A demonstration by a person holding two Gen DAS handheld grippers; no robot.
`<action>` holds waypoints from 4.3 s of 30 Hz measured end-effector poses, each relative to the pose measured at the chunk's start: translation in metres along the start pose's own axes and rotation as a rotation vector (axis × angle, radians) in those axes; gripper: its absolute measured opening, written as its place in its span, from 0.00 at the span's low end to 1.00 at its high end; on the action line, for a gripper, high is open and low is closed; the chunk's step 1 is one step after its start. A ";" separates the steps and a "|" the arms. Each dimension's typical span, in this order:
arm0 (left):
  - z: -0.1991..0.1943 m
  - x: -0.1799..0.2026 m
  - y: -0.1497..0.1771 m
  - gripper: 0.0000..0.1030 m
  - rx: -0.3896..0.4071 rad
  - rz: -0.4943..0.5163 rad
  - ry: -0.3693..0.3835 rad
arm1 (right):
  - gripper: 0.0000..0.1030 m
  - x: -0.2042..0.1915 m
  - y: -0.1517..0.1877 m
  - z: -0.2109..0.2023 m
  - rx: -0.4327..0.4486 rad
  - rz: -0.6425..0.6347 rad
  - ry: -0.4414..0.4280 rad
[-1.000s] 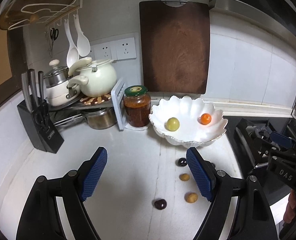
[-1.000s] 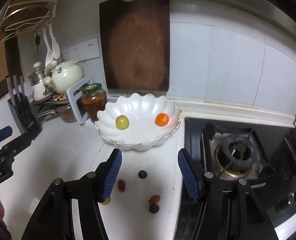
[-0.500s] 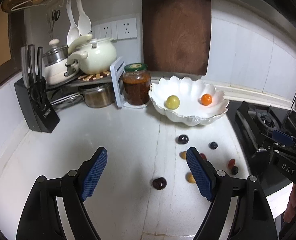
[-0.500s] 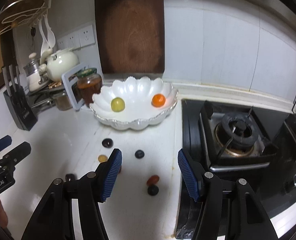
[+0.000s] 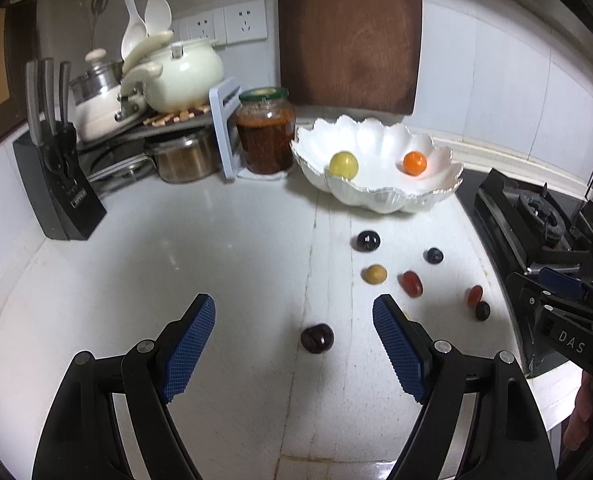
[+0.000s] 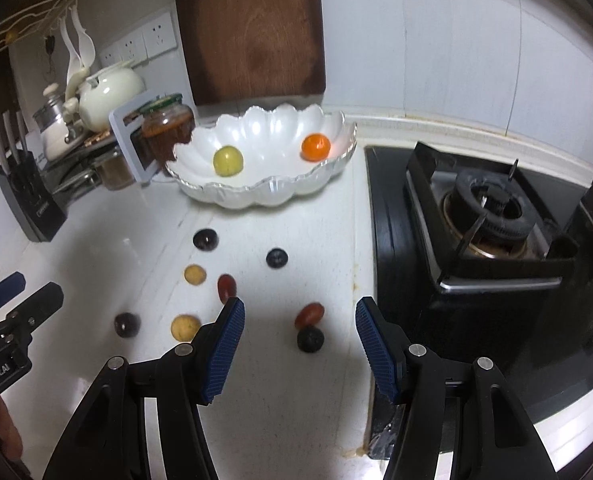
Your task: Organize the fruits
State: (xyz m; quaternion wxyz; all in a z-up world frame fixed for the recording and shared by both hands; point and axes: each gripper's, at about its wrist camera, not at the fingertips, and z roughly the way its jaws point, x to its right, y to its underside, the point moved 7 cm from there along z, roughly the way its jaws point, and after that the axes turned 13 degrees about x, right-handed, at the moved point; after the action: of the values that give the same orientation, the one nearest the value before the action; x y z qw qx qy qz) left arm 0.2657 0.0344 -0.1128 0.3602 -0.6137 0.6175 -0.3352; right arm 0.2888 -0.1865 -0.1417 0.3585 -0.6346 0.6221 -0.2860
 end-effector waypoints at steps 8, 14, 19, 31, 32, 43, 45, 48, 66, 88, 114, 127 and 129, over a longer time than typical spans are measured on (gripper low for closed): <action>0.019 0.003 0.020 0.79 -0.052 0.007 0.008 | 0.56 0.001 0.016 0.013 -0.020 -0.010 0.007; 0.033 0.005 0.031 0.79 -0.085 0.008 0.017 | 0.53 0.003 0.025 0.021 -0.015 -0.032 0.017; 0.044 0.009 0.041 0.75 -0.104 0.011 0.037 | 0.48 0.004 0.031 0.029 -0.031 -0.022 0.013; 0.066 0.011 0.058 0.57 -0.150 -0.023 0.048 | 0.40 0.004 0.043 0.044 -0.053 -0.011 0.004; 0.067 0.011 0.059 0.57 -0.150 -0.024 0.044 | 0.39 0.004 0.044 0.045 -0.054 -0.014 0.005; 0.073 0.012 0.065 0.39 -0.168 -0.031 0.045 | 0.29 0.005 0.050 0.054 -0.077 -0.010 0.001; 0.073 0.012 0.065 0.37 -0.170 -0.025 0.043 | 0.27 0.005 0.051 0.055 -0.080 -0.013 0.002; 0.074 0.014 0.066 0.32 -0.174 -0.025 0.055 | 0.23 0.006 0.053 0.055 -0.087 -0.013 0.004; 0.051 0.024 0.043 0.29 -0.118 -0.018 0.096 | 0.22 0.005 0.033 0.027 -0.025 -0.004 -0.018; 0.016 0.035 -0.025 0.29 0.045 -0.030 0.144 | 0.22 0.000 -0.031 -0.011 0.133 -0.001 -0.050; 0.012 0.053 -0.100 0.29 0.200 0.001 0.166 | 0.22 -0.006 -0.101 -0.011 0.252 -0.017 -0.093; 0.042 0.057 -0.131 0.29 0.206 0.024 0.150 | 0.22 -0.013 -0.140 0.019 0.276 -0.037 -0.102; 0.049 0.057 -0.136 0.29 0.201 0.023 0.153 | 0.22 -0.013 -0.145 0.024 0.272 -0.039 -0.103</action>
State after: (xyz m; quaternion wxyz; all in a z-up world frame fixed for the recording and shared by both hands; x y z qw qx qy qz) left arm 0.3786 -0.0246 -0.0235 0.3753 -0.5401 0.6136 -0.4370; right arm 0.3923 -0.1753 -0.0364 0.4668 -0.6061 0.5459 -0.3416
